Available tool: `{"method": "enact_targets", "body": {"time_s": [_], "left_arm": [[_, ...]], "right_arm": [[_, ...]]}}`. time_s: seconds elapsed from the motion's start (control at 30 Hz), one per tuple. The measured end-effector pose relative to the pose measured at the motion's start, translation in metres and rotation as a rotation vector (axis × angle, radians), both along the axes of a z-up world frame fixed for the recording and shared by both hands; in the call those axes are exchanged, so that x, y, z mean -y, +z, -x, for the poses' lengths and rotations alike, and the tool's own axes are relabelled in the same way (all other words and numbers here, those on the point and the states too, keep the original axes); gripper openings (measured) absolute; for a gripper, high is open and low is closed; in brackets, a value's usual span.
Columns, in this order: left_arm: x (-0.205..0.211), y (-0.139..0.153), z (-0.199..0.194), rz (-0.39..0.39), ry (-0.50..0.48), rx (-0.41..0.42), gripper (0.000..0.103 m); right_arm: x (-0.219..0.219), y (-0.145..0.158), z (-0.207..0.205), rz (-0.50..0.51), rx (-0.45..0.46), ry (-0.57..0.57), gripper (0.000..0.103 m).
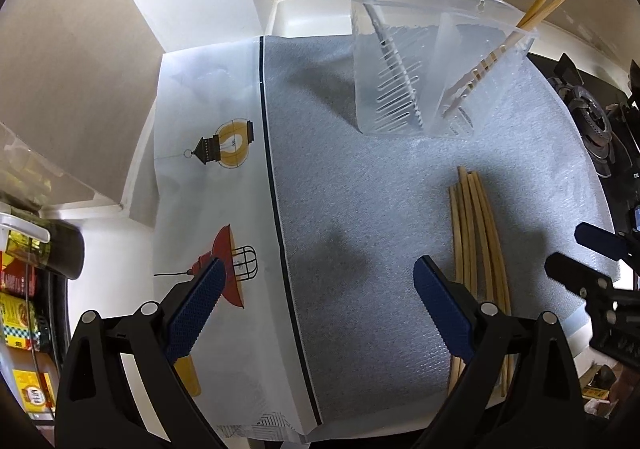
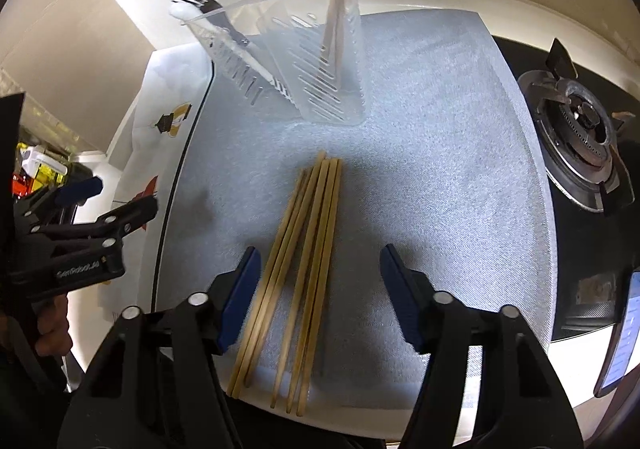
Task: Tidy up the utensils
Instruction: 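Withdraw both open tools back over the chopstick bundle, then grasp a chopstick with the right tool while the left tool grasps another chopstick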
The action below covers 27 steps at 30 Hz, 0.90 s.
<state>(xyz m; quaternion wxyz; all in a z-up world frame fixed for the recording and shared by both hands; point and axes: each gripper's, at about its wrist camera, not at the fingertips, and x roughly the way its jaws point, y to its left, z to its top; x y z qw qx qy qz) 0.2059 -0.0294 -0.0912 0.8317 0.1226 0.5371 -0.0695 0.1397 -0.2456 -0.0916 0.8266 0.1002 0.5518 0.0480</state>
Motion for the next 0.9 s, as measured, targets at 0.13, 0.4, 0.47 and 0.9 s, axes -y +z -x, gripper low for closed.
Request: {"method": "enact_targets", "body": {"time_s": [0.13, 0.4, 0.47, 0.9], "left_arm": [[-0.003, -0.003, -0.002, -0.003, 0.009, -0.011, 0.092], [-0.011, -0.008, -0.005, -0.006, 0.037, -0.021, 0.092], [-0.016, -0.009, -0.006, -0.005, 0.048, -0.024, 0.092], [-0.029, -0.009, -0.009, 0.001, 0.086, -0.032, 0.092]], "right_arm": [[0.003, -0.016, -0.015, -0.017, -0.03, -0.016, 0.028], [-0.001, -0.058, -0.048, 0.001, -0.106, -0.013, 0.011], [-0.002, -0.064, -0.053, 0.005, -0.118, -0.007, 0.011], [-0.03, -0.075, -0.072, 0.095, -0.106, 0.063, 0.01]]}}
